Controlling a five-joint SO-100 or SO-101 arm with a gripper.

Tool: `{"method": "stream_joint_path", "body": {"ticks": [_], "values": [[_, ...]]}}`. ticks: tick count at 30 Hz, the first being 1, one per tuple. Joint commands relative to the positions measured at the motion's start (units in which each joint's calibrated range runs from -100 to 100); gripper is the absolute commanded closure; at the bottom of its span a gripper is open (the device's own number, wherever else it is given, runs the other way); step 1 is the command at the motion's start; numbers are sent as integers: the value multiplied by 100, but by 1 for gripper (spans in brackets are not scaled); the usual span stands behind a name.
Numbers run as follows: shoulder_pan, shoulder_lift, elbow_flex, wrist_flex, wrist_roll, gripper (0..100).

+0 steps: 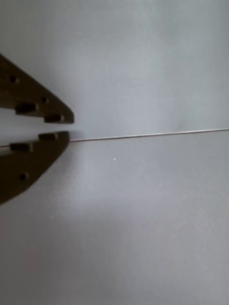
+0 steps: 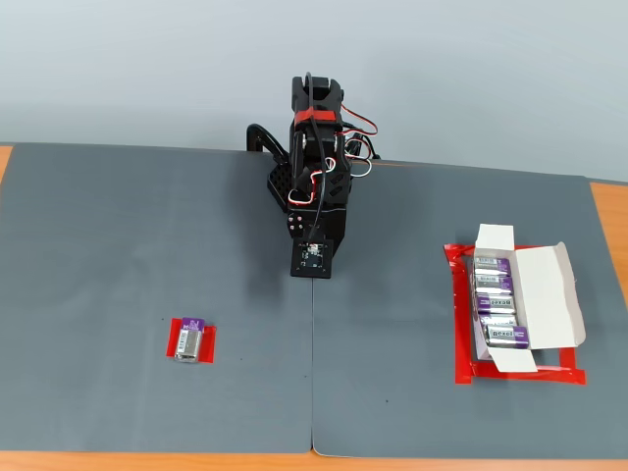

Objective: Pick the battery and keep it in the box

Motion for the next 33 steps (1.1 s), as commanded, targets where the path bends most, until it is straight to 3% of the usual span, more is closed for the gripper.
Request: {"method": "stream_joint_path", "body": {"ticks": [1,33], "values": [[43,25,-364,-2,0,98],[51,51,-401,-46,10,98]]}}
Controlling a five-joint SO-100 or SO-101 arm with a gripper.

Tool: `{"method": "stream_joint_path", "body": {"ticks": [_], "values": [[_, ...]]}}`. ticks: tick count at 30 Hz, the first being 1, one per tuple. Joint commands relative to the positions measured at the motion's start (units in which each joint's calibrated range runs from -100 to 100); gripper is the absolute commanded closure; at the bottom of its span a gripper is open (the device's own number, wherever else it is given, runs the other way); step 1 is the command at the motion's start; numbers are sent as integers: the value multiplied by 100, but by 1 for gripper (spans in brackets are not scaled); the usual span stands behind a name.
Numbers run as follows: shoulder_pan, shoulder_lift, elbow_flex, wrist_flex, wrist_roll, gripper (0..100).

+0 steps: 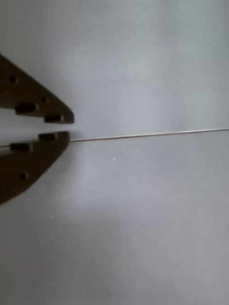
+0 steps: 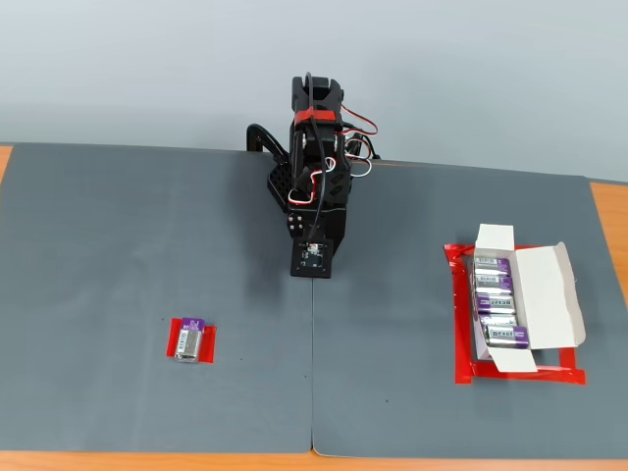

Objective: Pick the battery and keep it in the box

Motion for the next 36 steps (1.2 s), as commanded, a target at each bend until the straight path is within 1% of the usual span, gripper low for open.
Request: {"method": "stream_joint_path", "body": {"ticks": [1,4,6,12,17,28,34,36], "values": [[51,51,-392,-54,10,98],[51,59,-401,-72,15,98],[73,93,-401,-323,57,98],[573,1077,-410,-1921,547,98],[811,2340,-935,-2780,760,98],[864,4714,-3151,-2797,724,98],[1326,5545,-4155,-2797,766,98],[1542,5850,-4462,-2797,854,98]]}}
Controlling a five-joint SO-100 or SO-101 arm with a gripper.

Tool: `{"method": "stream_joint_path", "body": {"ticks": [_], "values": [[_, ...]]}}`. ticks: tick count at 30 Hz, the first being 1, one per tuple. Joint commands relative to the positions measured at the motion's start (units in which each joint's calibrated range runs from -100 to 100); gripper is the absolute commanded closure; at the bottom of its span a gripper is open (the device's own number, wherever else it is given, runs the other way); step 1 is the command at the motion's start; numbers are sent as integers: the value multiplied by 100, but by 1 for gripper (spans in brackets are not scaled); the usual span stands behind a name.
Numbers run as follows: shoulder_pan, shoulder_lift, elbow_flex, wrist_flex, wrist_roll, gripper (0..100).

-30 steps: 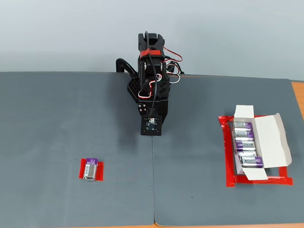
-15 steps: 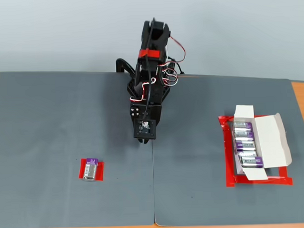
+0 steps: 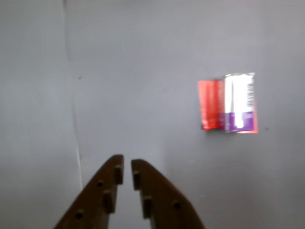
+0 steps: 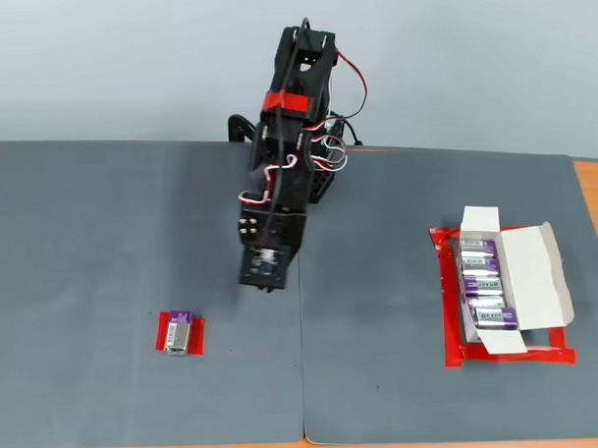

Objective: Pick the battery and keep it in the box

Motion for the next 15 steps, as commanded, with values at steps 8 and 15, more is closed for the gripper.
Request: {"method": "stream_joint_path", "body": {"ticks": [8,15], "values": [[961,1387,-1388,-135,513,98],[1402,2286,-1966,-143,826,98]]}}
